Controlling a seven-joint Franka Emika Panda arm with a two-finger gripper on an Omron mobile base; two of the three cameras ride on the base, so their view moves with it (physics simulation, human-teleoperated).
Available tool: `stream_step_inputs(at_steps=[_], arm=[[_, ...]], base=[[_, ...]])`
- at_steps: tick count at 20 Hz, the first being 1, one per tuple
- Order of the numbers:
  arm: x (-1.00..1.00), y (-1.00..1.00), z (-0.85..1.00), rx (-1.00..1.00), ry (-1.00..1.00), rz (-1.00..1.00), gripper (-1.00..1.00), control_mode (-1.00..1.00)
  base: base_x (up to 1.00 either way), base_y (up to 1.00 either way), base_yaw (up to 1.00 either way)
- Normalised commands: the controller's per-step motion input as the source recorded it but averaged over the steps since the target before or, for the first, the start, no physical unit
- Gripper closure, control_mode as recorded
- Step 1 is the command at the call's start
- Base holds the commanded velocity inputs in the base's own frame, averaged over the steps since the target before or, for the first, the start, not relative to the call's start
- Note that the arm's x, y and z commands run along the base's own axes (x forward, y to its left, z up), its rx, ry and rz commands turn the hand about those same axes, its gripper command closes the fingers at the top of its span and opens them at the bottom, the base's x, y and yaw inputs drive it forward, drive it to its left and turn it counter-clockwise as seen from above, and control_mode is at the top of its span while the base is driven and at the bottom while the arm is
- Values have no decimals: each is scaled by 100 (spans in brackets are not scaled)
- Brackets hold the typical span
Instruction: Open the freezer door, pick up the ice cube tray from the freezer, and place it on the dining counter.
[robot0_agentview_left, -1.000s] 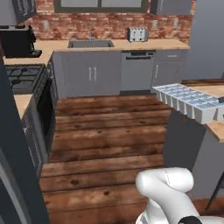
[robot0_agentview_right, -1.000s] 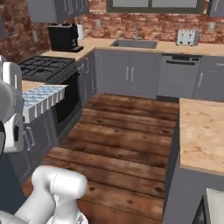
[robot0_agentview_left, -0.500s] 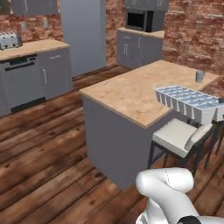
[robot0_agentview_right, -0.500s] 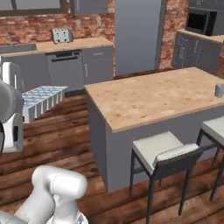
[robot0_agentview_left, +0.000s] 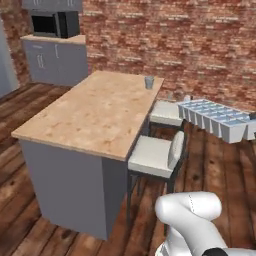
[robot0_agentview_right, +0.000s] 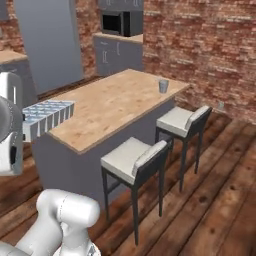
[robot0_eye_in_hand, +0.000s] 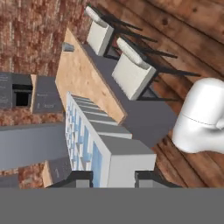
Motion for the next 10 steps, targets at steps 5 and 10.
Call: stream_step_inputs(at_steps=[5,10], arm=[[0,0,0,0,0,0,100,100],[0,0,0,0,0,0,100,100]], base=[[15,74,-67],[6,93,-65]])
